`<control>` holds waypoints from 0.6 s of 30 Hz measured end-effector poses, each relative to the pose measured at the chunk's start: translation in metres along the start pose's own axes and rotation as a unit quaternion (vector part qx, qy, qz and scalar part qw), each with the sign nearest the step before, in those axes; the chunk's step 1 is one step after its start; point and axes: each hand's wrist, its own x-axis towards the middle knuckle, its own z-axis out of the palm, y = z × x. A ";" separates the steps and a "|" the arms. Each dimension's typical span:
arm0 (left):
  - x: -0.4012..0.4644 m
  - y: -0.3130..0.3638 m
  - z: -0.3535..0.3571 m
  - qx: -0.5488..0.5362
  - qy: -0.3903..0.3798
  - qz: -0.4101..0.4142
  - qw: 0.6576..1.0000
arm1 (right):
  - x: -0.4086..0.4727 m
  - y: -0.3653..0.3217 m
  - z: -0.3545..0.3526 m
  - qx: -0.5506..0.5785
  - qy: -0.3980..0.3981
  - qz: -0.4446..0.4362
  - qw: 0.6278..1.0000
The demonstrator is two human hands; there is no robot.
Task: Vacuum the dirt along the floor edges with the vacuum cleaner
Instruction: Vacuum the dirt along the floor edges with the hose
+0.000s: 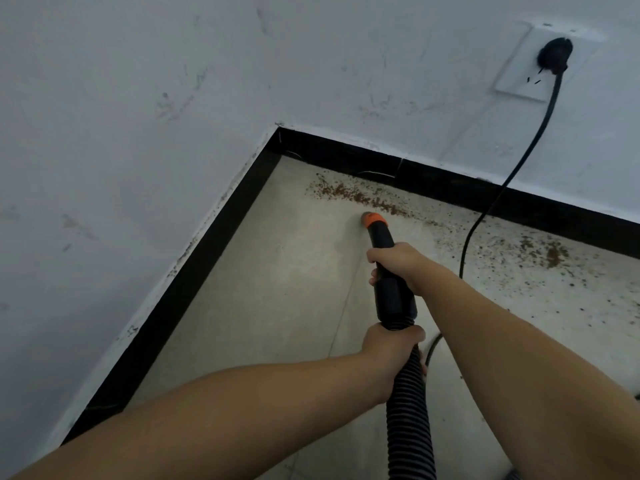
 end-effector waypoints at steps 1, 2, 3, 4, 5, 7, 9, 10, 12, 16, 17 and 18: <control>-0.001 -0.001 0.005 0.011 -0.011 -0.008 1.000 | -0.003 0.004 -0.008 0.006 0.010 0.005 1.000; -0.002 -0.001 0.010 0.022 -0.022 -0.015 0.999 | -0.005 0.008 -0.017 0.012 0.019 0.010 1.000; -0.003 -0.001 0.015 0.032 -0.031 -0.020 0.999 | -0.006 0.011 -0.025 0.016 0.028 0.016 0.999; -0.002 -0.001 0.020 0.041 -0.038 -0.022 0.998 | -0.007 0.014 -0.032 0.020 0.037 0.023 0.999; -0.002 0.000 0.024 0.048 -0.042 -0.021 0.998 | -0.008 0.015 -0.039 0.024 0.047 0.030 0.998; 0.000 0.003 0.030 0.054 -0.048 -0.017 0.997 | -0.007 0.014 -0.048 0.030 0.059 0.039 0.997; 0.003 0.007 0.031 0.053 -0.044 -0.013 0.998 | -0.004 0.010 -0.050 0.034 0.062 0.040 0.997; 0.005 0.009 0.029 0.049 -0.040 -0.009 0.998 | -0.002 0.008 -0.048 0.036 0.062 0.039 0.997; 0.009 0.012 0.022 0.040 -0.033 -0.002 0.999 | 0.003 0.003 -0.041 0.037 0.059 0.034 0.997; 0.017 0.015 0.008 0.006 -0.014 0.010 1.000 | 0.015 -0.006 -0.020 0.018 0.044 0.015 0.999; 0.019 0.016 0.004 -0.005 -0.010 0.012 1.000 | 0.018 -0.009 -0.014 0.011 0.039 0.010 0.999; 0.021 0.017 0.000 -0.015 -0.005 0.014 1.000 | 0.021 -0.012 -0.009 0.003 0.033 0.006 0.999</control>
